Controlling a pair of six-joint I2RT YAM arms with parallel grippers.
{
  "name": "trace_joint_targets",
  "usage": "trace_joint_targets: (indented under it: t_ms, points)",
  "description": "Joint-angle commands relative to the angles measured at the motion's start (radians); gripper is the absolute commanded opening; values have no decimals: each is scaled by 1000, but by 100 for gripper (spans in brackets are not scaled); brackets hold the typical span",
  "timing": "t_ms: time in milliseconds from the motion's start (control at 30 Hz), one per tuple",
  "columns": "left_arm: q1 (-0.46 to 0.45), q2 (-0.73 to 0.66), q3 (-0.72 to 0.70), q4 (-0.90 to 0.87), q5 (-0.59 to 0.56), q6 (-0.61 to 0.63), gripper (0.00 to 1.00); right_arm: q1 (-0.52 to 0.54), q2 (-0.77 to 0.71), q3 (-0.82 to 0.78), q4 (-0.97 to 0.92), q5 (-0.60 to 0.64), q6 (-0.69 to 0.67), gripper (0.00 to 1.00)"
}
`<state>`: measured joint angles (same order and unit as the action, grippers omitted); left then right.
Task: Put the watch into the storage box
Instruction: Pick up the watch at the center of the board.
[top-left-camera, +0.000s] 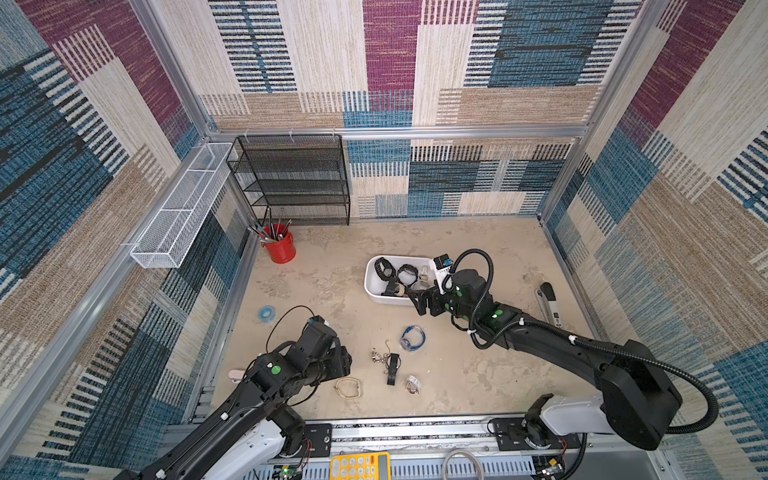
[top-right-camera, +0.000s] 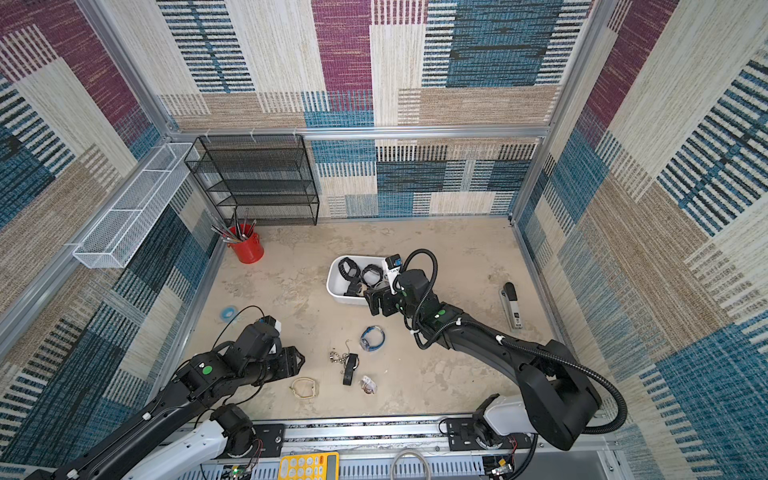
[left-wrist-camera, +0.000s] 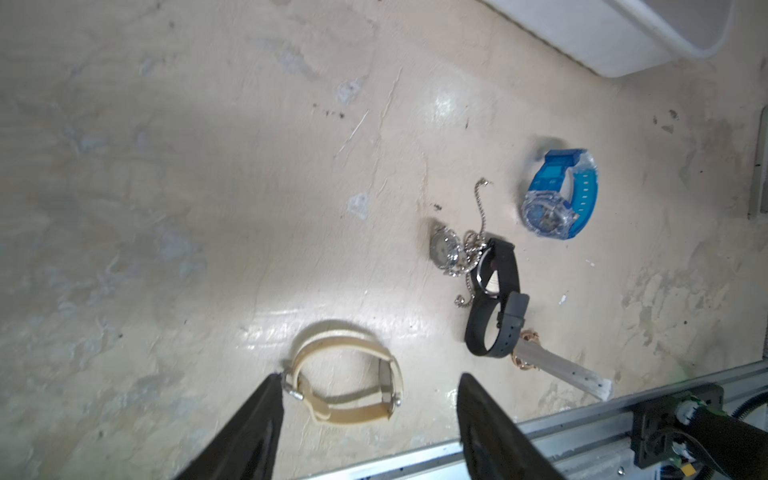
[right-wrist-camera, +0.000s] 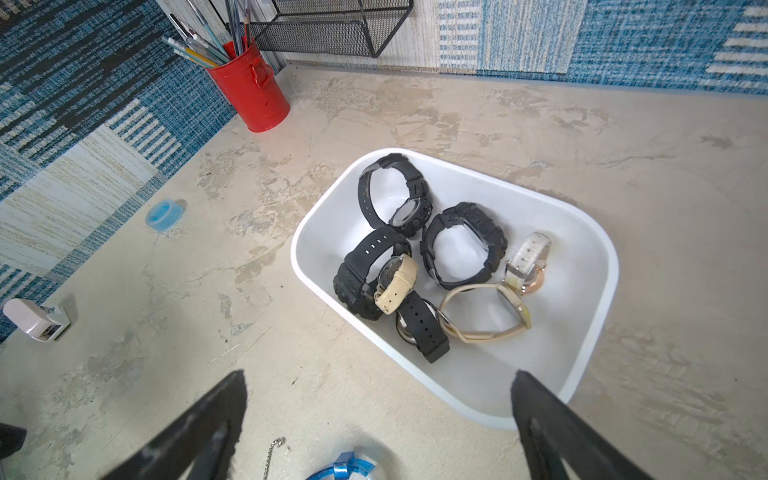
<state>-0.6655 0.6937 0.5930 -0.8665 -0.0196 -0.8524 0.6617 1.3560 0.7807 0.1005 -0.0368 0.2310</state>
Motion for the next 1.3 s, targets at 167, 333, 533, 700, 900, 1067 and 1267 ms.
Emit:
trace_joint_targets:
  t_ms: [167, 333, 533, 700, 900, 1067, 1267]
  points:
    - [-85, -48, -30, -150, -27, -196, 54, 1, 0, 9, 32, 26, -6, 100]
    - [-155, -11, -50, -183, -63, -255, 48, 1, 9, 12, 35, 25, -4, 100]
    - [-170, 5, -61, -180, -90, -259, 47, 1, 16, 10, 38, 29, -4, 100]
    - [-170, 69, -56, -130, -99, -201, 48, 1, 17, 7, 39, 37, -11, 99]
    - [-170, 177, -54, -42, -90, -166, 48, 1, 15, 3, 41, 34, -2, 100]
    - [-170, 246, -72, 21, -65, -159, 47, 1, 2, -5, 35, 51, -7, 99]
    - [-171, 281, -97, 53, -61, -165, 40, 1, 4, -2, 36, 53, -15, 100]
